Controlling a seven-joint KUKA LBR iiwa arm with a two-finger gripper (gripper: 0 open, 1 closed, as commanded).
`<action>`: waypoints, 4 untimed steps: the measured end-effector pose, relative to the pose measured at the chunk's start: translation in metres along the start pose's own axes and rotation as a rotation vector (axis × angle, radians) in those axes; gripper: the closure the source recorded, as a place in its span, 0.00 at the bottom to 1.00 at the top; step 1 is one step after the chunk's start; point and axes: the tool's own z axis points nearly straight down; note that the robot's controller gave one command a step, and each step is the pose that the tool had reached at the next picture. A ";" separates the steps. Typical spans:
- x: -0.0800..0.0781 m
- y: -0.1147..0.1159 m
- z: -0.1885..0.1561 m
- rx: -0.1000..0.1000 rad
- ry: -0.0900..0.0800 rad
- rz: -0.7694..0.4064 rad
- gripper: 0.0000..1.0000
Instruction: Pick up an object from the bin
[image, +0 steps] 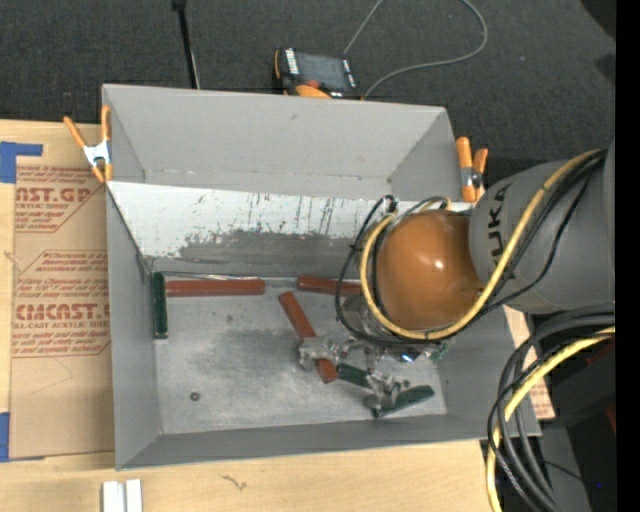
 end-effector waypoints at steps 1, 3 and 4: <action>-0.001 0.001 0.000 -0.002 0.000 0.000 0.00; -0.091 0.005 -0.103 0.001 -0.008 -0.511 0.00; -0.106 -0.006 0.003 -0.002 -0.004 -0.555 0.00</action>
Offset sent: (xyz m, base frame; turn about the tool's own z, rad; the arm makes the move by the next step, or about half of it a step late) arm 0.0000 0.0000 0.0000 0.0000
